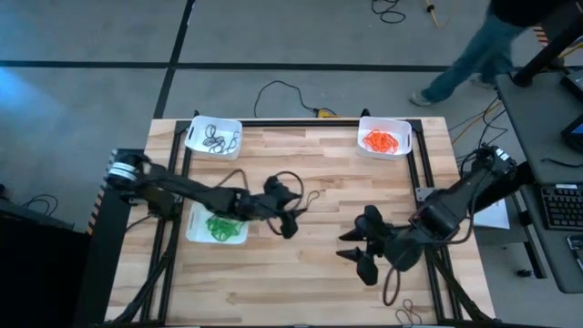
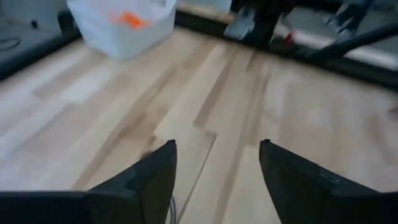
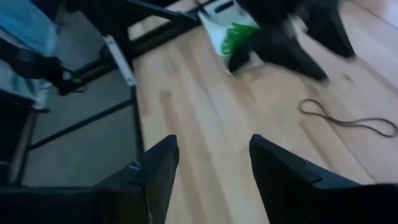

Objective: Sort rubber bands into baskets
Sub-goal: Put the purple rubber band into the top left white bin

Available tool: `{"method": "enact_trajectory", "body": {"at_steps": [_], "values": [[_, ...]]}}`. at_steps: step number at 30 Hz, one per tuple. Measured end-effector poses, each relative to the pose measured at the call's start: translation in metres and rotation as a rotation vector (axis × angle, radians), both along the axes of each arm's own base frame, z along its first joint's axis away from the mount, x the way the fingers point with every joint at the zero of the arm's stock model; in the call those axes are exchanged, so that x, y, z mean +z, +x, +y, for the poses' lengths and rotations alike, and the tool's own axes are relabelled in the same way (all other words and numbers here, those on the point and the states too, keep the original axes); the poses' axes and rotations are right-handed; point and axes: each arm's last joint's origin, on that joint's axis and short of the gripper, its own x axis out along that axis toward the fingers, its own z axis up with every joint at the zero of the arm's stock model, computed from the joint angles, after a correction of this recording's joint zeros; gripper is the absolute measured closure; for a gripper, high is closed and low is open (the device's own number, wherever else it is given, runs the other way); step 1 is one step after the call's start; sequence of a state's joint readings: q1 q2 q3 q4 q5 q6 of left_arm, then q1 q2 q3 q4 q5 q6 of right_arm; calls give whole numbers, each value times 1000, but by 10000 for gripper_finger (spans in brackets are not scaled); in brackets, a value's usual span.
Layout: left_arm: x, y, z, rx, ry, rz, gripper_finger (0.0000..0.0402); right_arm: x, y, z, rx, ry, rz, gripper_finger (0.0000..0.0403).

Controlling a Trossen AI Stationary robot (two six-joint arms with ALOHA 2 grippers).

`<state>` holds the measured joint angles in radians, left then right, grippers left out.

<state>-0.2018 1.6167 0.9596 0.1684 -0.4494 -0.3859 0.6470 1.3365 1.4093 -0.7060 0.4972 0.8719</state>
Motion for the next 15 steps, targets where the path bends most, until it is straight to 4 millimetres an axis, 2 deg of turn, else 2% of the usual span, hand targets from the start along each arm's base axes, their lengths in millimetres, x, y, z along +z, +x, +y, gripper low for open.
{"method": "enact_trajectory", "body": {"at_steps": [7, 10, 15], "values": [[-67, 29, 22, 87, -8, 145, 175, 23, -11, 4, 3, 42, 4, 211], [-86, 33, 27, 102, -23, 188, 179, 24, -12, 3, -7, 50, 12, 211], [-105, 35, 28, 111, -28, 235, 193, 23, -12, 3, -8, 44, 20, 211]]}}
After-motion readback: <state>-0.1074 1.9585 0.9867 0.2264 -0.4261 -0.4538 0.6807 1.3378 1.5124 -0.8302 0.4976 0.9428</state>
